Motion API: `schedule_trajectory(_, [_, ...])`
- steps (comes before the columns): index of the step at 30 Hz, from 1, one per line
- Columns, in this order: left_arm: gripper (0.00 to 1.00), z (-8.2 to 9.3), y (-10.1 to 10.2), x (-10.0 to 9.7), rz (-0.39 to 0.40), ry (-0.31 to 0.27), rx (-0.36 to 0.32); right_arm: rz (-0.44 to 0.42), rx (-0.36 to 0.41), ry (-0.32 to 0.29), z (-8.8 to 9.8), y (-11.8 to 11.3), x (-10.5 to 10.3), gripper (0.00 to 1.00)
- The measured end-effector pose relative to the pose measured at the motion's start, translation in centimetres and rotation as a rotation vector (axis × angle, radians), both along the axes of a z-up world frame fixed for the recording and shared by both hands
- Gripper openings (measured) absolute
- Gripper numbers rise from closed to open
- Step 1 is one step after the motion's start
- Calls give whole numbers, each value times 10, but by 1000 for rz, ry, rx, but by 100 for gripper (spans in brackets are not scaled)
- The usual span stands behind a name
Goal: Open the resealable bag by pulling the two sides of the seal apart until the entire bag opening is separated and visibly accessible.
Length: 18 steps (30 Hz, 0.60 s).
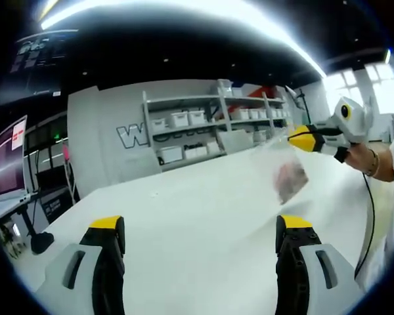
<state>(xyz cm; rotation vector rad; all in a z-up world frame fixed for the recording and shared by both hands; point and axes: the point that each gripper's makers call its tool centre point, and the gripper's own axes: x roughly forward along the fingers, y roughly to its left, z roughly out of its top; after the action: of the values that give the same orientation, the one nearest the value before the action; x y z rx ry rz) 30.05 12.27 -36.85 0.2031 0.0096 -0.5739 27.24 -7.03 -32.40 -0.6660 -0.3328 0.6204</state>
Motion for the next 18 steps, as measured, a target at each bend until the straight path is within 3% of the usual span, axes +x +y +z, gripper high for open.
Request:
schedule_trajectory(6, [94, 0, 0, -1, 0, -1, 3, 31, -17, 22, -10, 7, -6, 0])
schedule_trajectory(18, [91, -4, -1, -5, -6, 4, 9, 165, -64, 75, -31, 44, -27, 0])
